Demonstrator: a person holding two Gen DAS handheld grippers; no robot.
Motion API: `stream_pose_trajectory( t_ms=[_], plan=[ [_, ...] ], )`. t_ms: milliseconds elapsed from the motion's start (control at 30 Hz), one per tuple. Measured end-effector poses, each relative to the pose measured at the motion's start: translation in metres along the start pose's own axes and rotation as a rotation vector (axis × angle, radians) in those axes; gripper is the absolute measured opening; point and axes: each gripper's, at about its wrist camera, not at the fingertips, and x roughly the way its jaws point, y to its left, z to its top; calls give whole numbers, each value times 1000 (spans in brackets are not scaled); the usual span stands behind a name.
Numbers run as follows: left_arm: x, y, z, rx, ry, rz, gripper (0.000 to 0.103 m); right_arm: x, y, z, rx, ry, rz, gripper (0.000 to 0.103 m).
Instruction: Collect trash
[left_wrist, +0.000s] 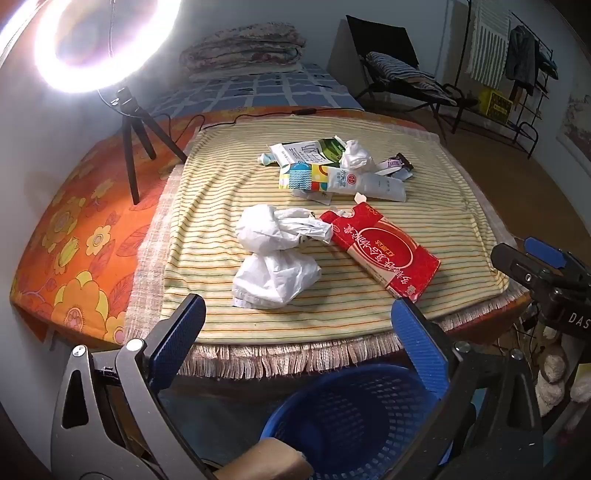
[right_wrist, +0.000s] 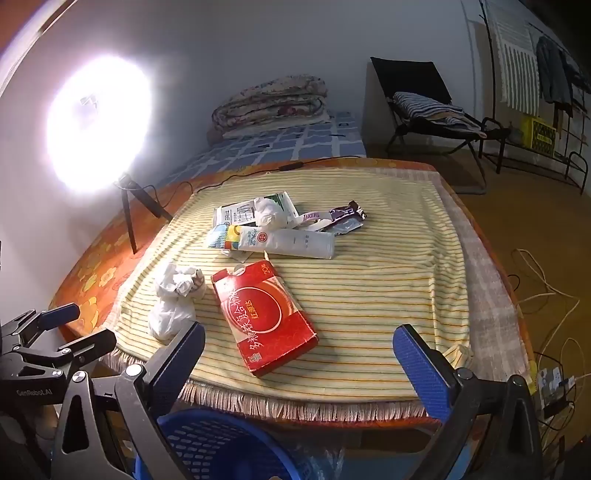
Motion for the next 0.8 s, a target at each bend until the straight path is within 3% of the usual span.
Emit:
stream_pose_trajectory(
  t_ms=[800],
  plan=[
    [10,0,-6,5,24,-1,102,7,1,-3,10,18,17,103]
  ],
)
